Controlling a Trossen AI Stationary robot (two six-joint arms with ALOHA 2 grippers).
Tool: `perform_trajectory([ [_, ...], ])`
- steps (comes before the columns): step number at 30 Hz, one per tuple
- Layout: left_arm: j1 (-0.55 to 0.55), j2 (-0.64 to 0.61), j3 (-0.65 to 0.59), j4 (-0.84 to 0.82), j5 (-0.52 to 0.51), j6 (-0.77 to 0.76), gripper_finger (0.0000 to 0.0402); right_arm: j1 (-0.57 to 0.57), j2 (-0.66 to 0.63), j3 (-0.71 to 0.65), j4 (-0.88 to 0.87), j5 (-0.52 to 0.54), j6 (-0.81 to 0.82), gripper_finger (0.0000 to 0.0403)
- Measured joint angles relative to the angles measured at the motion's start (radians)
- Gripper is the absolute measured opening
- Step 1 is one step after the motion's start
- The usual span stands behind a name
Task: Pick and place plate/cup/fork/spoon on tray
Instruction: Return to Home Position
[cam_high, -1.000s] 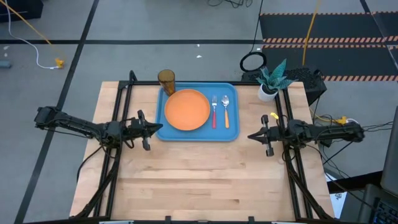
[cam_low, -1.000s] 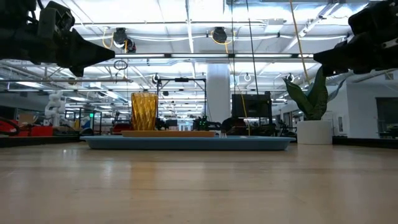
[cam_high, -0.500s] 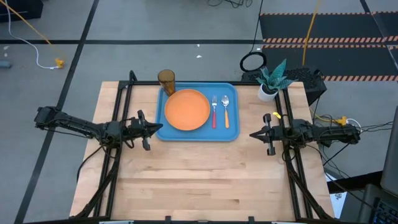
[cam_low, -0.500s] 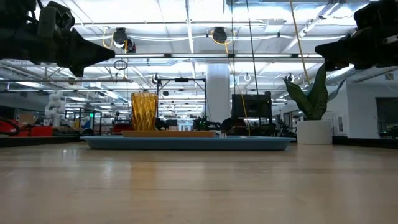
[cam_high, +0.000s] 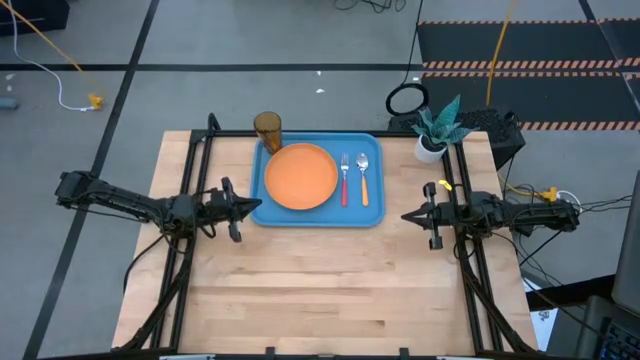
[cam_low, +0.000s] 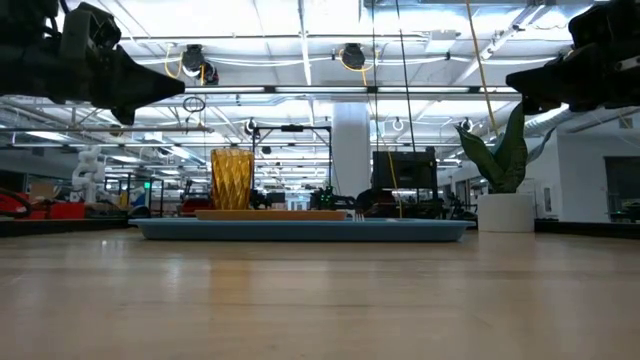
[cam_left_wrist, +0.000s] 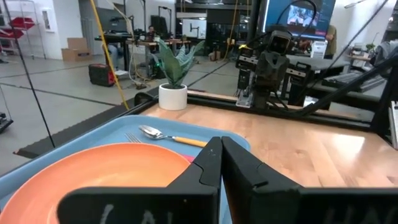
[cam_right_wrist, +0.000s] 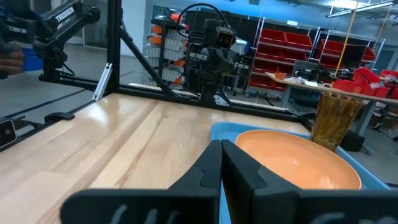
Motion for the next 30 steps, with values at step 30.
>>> perform_trajectory([
  [30,-0.052,-0.118,-0.023,0.007,0.102,0.172,0.0003,0.000,0.000,0.000,0.019,-0.002,0.001,0.0000],
])
